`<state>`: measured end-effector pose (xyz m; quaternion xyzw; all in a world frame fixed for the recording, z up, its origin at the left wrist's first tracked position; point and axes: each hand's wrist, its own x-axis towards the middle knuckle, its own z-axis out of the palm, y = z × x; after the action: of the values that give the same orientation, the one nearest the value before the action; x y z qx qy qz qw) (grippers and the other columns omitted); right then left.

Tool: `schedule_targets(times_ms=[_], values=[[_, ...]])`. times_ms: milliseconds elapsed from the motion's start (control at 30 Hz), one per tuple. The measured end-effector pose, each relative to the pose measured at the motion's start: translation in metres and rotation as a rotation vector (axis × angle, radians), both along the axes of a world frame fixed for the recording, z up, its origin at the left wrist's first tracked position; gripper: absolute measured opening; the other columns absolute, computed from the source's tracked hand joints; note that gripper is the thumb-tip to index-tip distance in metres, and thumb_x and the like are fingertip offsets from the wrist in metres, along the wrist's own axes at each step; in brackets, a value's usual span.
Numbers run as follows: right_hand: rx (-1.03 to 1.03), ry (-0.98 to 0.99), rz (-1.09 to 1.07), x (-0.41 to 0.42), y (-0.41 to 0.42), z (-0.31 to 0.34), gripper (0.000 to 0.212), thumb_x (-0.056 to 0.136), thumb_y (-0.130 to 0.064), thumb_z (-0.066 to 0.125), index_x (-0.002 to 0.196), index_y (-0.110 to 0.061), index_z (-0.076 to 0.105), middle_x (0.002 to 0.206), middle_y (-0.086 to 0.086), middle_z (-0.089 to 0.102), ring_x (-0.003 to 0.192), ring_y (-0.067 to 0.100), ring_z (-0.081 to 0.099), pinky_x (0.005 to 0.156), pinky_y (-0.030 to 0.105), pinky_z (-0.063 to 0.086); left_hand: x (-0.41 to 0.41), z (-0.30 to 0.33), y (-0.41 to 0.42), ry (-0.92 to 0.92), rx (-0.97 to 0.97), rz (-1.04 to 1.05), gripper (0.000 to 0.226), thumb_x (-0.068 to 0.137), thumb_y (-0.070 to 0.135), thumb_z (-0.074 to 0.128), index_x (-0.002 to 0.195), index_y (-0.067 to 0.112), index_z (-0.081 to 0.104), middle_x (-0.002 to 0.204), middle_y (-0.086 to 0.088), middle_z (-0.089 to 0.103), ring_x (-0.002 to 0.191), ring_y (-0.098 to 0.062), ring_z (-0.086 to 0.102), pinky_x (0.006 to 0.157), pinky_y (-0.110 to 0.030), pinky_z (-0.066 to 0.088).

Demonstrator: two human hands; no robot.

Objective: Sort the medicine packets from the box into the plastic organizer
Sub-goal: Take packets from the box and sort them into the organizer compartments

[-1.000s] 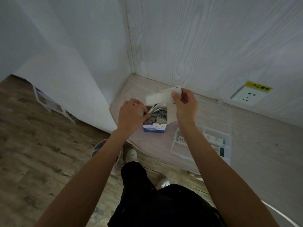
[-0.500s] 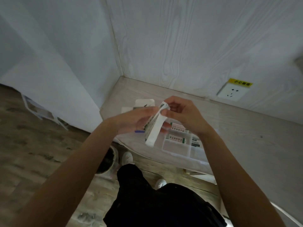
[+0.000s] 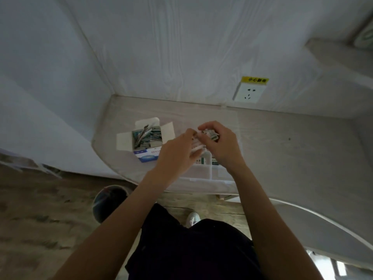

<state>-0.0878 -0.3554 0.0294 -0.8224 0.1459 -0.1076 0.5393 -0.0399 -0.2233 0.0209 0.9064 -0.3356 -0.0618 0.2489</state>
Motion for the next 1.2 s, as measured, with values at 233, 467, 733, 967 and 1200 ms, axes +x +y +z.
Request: schedule_targets(times_ms=[233,467,733,967,1200], values=[[0.284,0.008,0.222,-0.022,-0.005,0.003,0.031,0.083,-0.008,0.067,0.112,-0.013,0.058,0.078,-0.002,0.063,0.069,0.015,0.062,0.060,0.026,0.054,-0.024,0.008,0.020,1.363,-0.622,0.090,0.031,0.091,0.033,0.043,0.100,0.010,0.062,0.084,-0.007,0.069,0.071,-0.019,0.067,0.068,-0.028,0.054],[0.515,0.129,-0.014,-0.021,0.006,-0.011,0.025,0.078,-0.007,0.072,0.100,-0.008,0.059,0.081,0.003,0.064,0.057,0.002,0.057,0.051,0.016,0.044,-0.038,-0.006,0.015,1.120,-0.786,0.324,0.018,0.095,0.022,0.048,0.103,0.015,0.062,0.083,-0.002,0.072,0.075,-0.016,0.070,0.066,-0.026,0.056],[0.418,0.114,-0.027,-0.025,0.003,-0.017,0.019,0.078,-0.009,0.073,0.094,-0.005,0.063,0.075,0.002,0.069,0.062,0.008,0.065,0.052,0.016,0.046,-0.038,-0.009,0.013,1.136,-0.789,0.349,0.023,0.098,0.026,0.042,0.104,0.015,0.061,0.092,-0.006,0.071,0.081,-0.020,0.071,0.068,-0.028,0.058],[0.444,0.137,-0.006,-0.025,-0.002,-0.018,0.021,0.081,-0.008,0.070,0.100,-0.003,0.060,0.084,0.011,0.070,0.068,0.014,0.065,0.056,0.018,0.050,-0.028,-0.015,0.017,0.816,-0.553,0.358,0.020,0.096,0.023,0.048,0.097,0.010,0.063,0.083,-0.003,0.067,0.065,0.000,0.064,0.059,-0.019,0.053],[0.432,0.198,-0.013,-0.026,-0.002,-0.026,0.023,0.081,-0.005,0.070,0.102,-0.005,0.060,0.081,0.009,0.066,0.058,0.007,0.060,0.053,0.017,0.049,-0.024,-0.027,0.020,0.835,-0.575,0.332,0.010,0.092,0.018,0.054,0.096,0.020,0.063,0.088,0.006,0.068,0.072,0.003,0.065,0.068,-0.018,0.053]])
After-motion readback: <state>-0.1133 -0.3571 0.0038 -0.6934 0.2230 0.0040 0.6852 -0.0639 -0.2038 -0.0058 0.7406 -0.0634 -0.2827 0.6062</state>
